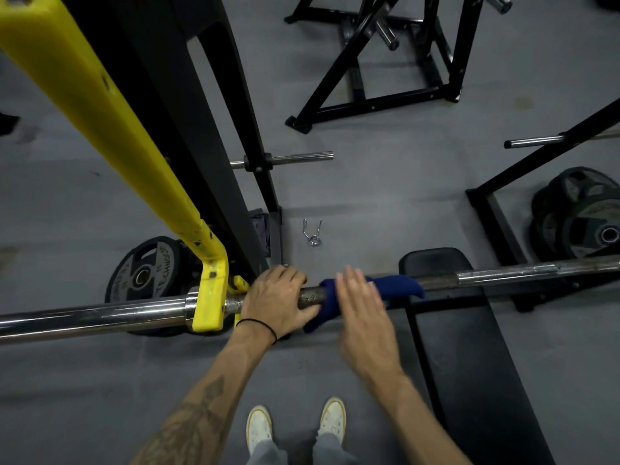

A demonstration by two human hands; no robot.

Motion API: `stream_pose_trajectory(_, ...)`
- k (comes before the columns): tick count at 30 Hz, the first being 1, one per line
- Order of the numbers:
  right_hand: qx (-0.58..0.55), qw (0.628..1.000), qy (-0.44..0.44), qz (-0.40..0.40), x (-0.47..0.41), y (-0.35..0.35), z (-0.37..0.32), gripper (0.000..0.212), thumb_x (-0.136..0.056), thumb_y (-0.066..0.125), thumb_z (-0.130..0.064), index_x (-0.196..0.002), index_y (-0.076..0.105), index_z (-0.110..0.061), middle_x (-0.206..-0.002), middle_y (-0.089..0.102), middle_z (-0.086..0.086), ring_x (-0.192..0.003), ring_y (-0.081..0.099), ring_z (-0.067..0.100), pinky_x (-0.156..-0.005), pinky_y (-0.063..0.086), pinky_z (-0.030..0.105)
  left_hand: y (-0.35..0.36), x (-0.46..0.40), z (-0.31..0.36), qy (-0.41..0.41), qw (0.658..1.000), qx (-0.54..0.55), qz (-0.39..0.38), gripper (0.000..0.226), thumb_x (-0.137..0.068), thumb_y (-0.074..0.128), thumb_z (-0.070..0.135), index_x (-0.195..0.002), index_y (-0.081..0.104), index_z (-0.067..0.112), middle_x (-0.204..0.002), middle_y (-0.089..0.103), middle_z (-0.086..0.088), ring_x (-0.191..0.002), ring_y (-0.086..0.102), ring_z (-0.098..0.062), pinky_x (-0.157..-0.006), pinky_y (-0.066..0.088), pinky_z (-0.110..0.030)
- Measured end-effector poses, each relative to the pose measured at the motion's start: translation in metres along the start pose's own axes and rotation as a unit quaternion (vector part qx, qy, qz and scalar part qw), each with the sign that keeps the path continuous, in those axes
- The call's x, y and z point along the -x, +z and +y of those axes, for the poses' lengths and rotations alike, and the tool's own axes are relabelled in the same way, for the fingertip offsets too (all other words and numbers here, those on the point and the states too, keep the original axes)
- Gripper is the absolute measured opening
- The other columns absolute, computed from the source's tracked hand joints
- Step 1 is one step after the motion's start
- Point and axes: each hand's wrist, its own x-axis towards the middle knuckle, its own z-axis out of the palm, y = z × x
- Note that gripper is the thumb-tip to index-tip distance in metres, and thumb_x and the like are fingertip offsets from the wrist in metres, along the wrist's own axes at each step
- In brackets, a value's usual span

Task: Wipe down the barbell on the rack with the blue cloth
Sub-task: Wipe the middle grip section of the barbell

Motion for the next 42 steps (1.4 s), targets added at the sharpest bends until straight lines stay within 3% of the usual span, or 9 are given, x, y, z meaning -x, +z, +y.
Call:
stream_pose_trajectory(3,0.017,0.994,0.103,0.016,0.006,-0.011,0.048,0.093,-0.067,0.053,0.006,-0.157,0.031,0.001,-0.164,0.029,0.02,-0.154,0.024,0.035,-0.127,0.015,0.048,-0.001,0.001,-0.001,0.005,1.0,-0.015,0.005,0.062,-0.079,0.051,0.077,-0.095,0.068,0.019,-0.092,0.066,0.0,-0.094,0.06,-0.022,-0.104,0.044,-0.046)
stream_pose_trajectory(7,-0.001,0.975,0.221,0.01,-0.012,-0.006,0.01,0.107,-0.061,0.079,-0.007,-0.154,0.029,0.006,-0.16,0.034,0.026,-0.152,0.024,0.043,-0.125,0.013,0.054,0.0,-0.001,0.002,-0.022,0.999,-0.018,0.024,0.062,-0.092,0.038,0.067,-0.108,0.07,0.017,-0.103,0.069,-0.001,-0.105,0.061,-0.023,-0.11,0.039,-0.046)
stream_pose_trajectory(13,0.011,0.999,-0.034,-0.033,-0.003,-0.008,0.024,0.094,-0.067,0.059,0.0,-0.157,0.034,-0.004,-0.163,0.035,0.016,-0.151,0.032,0.031,-0.125,0.017,0.044,0.002,-0.003,0.007,-0.069,0.997,-0.039,0.016,0.058,-0.096,0.034,0.058,-0.103,0.072,0.014,-0.1,0.07,-0.004,-0.1,0.062,-0.024,-0.106,0.04,-0.042)
stream_pose_trajectory(19,-0.054,0.975,0.211,0.045,-0.01,-0.008,0.001,0.088,-0.059,0.069,0.001,-0.144,0.046,0.01,-0.149,0.048,0.027,-0.144,0.038,0.042,-0.124,0.015,0.047,0.007,-0.004,0.007,-0.077,0.996,-0.05,0.019,0.048,-0.096,0.041,0.052,-0.094,0.07,0.014,-0.092,0.065,-0.003,-0.092,0.058,-0.025,-0.089,0.043,-0.038)
stream_pose_trajectory(24,-0.022,0.997,-0.073,-0.021,-0.004,-0.004,-0.001,0.082,-0.075,0.046,-0.009,-0.156,0.035,-0.004,-0.162,0.037,0.015,-0.151,0.034,0.031,-0.124,0.019,0.044,0.009,-0.004,0.007,-0.085,0.995,-0.056,0.01,0.048,-0.097,0.038,0.05,-0.092,0.069,0.014,-0.092,0.065,-0.004,-0.091,0.058,-0.027,-0.083,0.045,-0.04)
stream_pose_trajectory(28,-0.016,0.993,0.111,0.049,0.006,-0.014,0.06,0.087,-0.069,0.062,0.01,-0.153,0.041,-0.001,-0.158,0.042,0.017,-0.15,0.035,0.034,-0.126,0.019,0.046,0.005,-0.004,0.008,-0.086,0.995,-0.058,0.013,0.05,-0.096,0.037,0.051,-0.093,0.07,0.014,-0.091,0.065,-0.004,-0.089,0.058,-0.025,-0.08,0.046,-0.04)
stream_pose_trajectory(31,-0.045,0.977,0.204,0.04,-0.009,-0.004,0.004,0.1,-0.054,0.083,0.0,-0.146,0.046,0.006,-0.153,0.047,0.023,-0.148,0.035,0.04,-0.125,0.011,0.048,0.007,-0.004,0.008,-0.087,0.994,-0.064,0.015,0.049,-0.095,0.039,0.05,-0.088,0.07,0.013,-0.088,0.064,-0.005,-0.087,0.058,-0.027,-0.076,0.046,-0.04)
stream_pose_trajectory(37,-0.035,0.998,-0.036,-0.026,-0.003,-0.014,0.016,0.107,-0.053,0.076,-0.001,-0.154,0.04,-0.007,-0.16,0.041,0.012,-0.15,0.035,0.027,-0.125,0.015,0.047,0.008,-0.004,0.009,-0.093,0.994,-0.063,0.008,0.051,-0.094,0.038,0.052,-0.088,0.07,0.013,-0.088,0.066,-0.005,-0.085,0.059,-0.028,-0.071,0.046,-0.039)
stream_pose_trajectory(42,-0.033,0.98,0.193,0.024,-0.004,-0.01,0.015,0.11,-0.048,0.081,0.002,-0.151,0.041,0.002,-0.158,0.041,0.019,-0.151,0.03,0.035,-0.127,0.0,0.049,0.005,-0.004,0.011,-0.093,0.993,-0.066,0.016,0.05,-0.093,0.038,0.05,-0.083,0.07,0.012,-0.082,0.064,-0.005,-0.082,0.058,-0.029,-0.067,0.046,-0.039)
